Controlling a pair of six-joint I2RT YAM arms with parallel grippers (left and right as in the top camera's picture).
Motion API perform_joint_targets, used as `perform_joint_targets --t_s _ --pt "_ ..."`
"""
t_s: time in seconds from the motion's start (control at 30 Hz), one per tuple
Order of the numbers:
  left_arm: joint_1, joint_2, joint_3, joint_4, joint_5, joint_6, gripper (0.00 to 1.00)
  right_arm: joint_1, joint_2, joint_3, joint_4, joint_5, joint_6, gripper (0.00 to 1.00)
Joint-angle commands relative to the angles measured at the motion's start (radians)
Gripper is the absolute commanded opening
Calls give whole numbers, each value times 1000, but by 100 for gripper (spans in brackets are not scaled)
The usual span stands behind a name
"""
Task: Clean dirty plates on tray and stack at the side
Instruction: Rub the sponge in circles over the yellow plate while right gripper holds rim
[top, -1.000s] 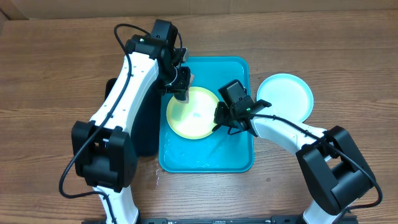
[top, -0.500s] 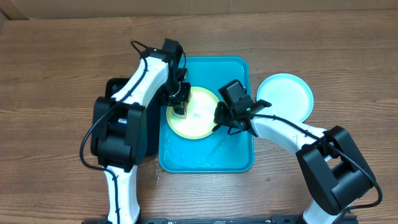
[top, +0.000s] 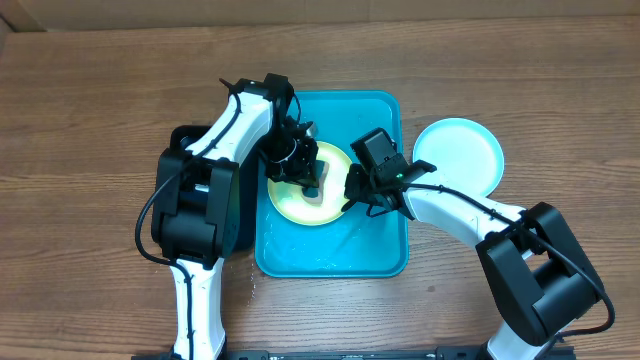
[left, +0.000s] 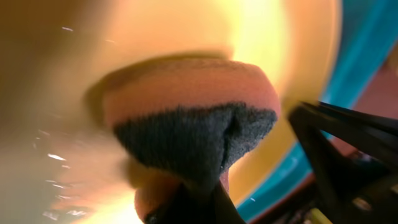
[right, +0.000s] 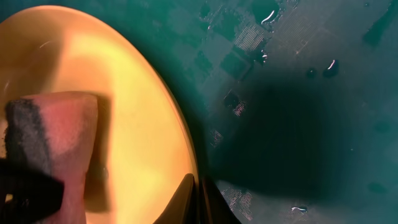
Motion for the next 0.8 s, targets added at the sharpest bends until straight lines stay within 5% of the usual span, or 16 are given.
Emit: perform_joint_targets --t_s 0.0,0.13,0.23,0.4,0.77 --pt "-13 -39 87 -30 109 29 4 7 10 -7 5 -2 2 4" --pt "-14 -117 114 -37 35 23 4 7 10 -7 4 -2 2 4" --pt "-21 -166 114 -44 -154 -19 4 6 10 -7 6 -2 2 4" --pt "-40 -176 110 -59 -382 -63 4 7 10 -7 12 -2 2 18" --pt "-73 -73 105 -21 -464 -82 4 7 10 -7 11 -2 2 17"
